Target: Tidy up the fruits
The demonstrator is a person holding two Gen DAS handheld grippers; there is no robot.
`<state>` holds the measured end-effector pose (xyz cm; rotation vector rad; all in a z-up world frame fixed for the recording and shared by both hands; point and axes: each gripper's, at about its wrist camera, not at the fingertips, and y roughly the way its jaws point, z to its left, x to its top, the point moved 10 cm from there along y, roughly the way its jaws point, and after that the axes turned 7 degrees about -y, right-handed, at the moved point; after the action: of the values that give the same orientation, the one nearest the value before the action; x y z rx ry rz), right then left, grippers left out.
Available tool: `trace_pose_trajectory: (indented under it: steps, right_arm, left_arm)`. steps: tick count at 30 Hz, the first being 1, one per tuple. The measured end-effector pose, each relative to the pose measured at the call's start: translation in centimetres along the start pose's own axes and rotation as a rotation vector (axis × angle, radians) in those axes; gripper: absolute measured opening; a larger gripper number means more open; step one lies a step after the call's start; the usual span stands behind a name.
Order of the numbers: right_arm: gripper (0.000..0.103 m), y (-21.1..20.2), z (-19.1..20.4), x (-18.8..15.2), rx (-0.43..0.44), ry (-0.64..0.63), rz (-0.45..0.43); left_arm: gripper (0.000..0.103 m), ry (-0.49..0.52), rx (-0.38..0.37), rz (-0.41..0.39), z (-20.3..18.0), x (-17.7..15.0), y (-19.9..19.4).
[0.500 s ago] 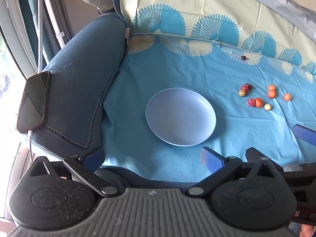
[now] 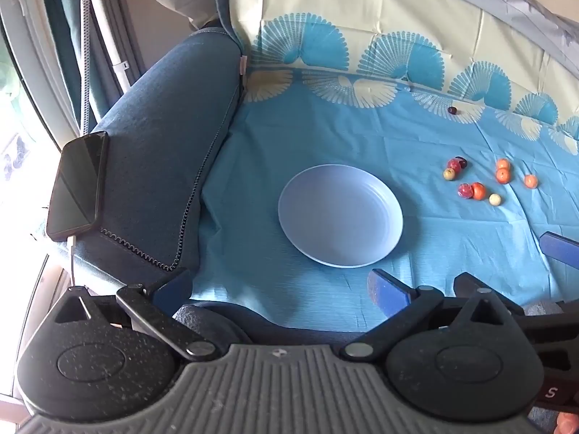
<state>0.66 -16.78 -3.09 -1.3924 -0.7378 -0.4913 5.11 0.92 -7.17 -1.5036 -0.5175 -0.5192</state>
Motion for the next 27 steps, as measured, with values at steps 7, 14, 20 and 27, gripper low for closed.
trace_pose_trajectory:
  steps: [7, 14, 20, 27]
  right_arm:
    - [0.103, 0.05, -0.16, -0.16, 0.000, 0.006, 0.011]
    - [0.102, 0.02, -0.30, 0.05, -0.002, 0.012, 0.024]
    - [0.103, 0.20, -0.08, -0.12, 0.002, 0.015, 0.032]
    - [0.102, 0.31, 0.11, -0.33, 0.004, 0.017, 0.038]
  left_arm:
    - [0.103, 0.012, 0.007, 0.009, -0.12, 0.13, 0.07]
    - [0.103, 0.018, 0.033, 0.011, 0.02, 0.06, 0.19]
    - [0.103, 0.017, 0.033, 0.009, 0.09, 0.00, 0.14]
    - [0.103, 0.020, 0.029, 0.011, 0.10, -0.15, 0.08]
